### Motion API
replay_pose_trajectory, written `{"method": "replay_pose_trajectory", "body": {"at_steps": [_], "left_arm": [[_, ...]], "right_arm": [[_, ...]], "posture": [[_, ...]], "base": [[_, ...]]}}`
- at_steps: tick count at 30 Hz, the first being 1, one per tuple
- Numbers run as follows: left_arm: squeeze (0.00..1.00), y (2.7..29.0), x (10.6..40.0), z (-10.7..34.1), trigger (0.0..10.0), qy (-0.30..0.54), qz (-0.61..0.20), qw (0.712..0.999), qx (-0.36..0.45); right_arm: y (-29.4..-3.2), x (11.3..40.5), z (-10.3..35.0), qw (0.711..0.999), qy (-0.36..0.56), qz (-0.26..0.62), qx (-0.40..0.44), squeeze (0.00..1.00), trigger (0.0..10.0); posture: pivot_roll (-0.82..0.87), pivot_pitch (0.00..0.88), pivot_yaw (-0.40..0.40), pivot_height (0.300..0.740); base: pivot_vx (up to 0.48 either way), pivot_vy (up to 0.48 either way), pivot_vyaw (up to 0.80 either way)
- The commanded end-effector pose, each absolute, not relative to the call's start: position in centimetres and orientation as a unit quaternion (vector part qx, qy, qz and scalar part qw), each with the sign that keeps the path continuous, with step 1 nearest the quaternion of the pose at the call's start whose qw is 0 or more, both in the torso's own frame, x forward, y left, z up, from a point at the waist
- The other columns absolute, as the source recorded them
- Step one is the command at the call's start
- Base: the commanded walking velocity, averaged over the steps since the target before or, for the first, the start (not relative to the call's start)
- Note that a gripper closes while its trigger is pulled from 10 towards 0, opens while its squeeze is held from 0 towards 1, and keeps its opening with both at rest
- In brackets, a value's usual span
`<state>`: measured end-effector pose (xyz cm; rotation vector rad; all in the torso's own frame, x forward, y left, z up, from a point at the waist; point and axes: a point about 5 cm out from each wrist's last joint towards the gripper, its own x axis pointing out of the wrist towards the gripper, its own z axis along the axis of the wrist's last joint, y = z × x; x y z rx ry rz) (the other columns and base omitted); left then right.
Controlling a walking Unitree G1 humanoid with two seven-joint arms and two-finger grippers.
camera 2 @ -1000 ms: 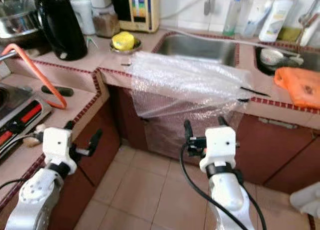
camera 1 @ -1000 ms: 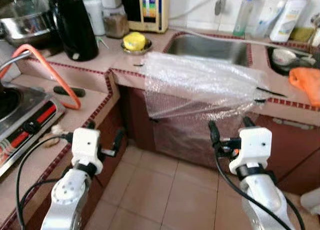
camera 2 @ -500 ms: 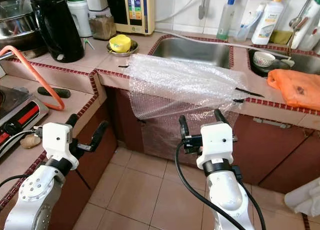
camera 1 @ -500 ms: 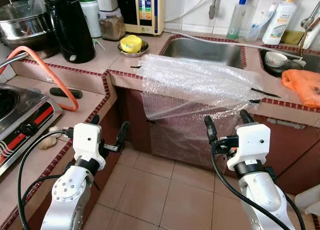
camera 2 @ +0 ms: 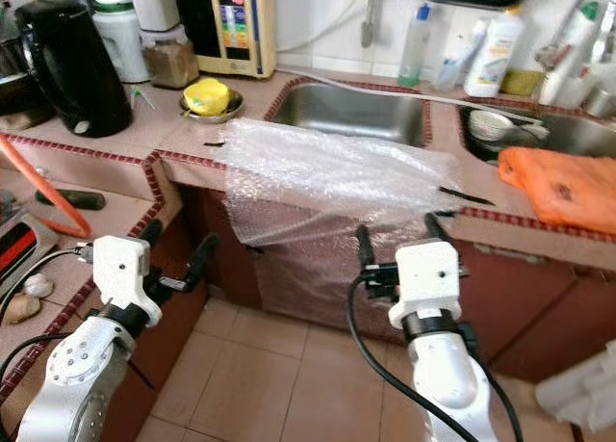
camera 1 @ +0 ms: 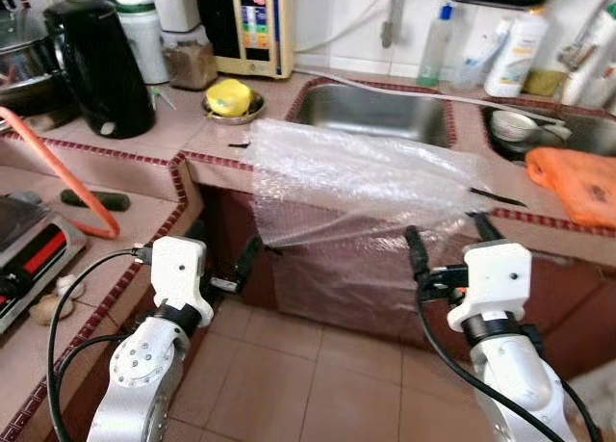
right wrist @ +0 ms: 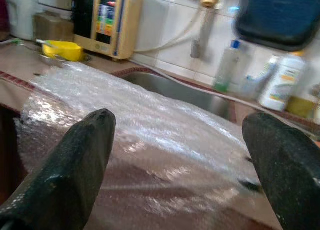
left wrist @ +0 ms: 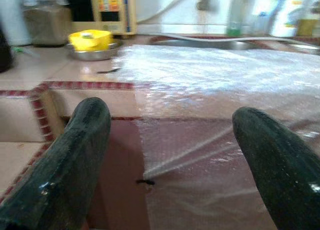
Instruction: Kitchen organization
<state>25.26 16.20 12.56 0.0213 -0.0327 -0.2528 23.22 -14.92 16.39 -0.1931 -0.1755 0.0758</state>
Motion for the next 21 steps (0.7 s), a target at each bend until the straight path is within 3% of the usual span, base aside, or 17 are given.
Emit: {"method": "replay_pose_trajectory", "body": {"at_steps": [1,21], "left_arm": [[0.00,16.42,25.29,12.35,10.0,-0.012,-0.126,0.992,0.012],[0.00,16.67,25.27,11.85,10.0,-0.008,-0.125,0.992,0.018]], "right_arm": [[-14.72,23.07,16.38,0.991,-0.089,0.043,-0.094,0.00,10.0],[-14.39,23.08,16.22,0.990,-0.090,0.048,-0.093,0.00,10.0]], "posture": [[0.02,0.000,-0.014,0.740],[0.03,0.014,-0.009,0.740]], "base": [[0.409,0.000,0.00],[0.413,0.000,0.00]]}}
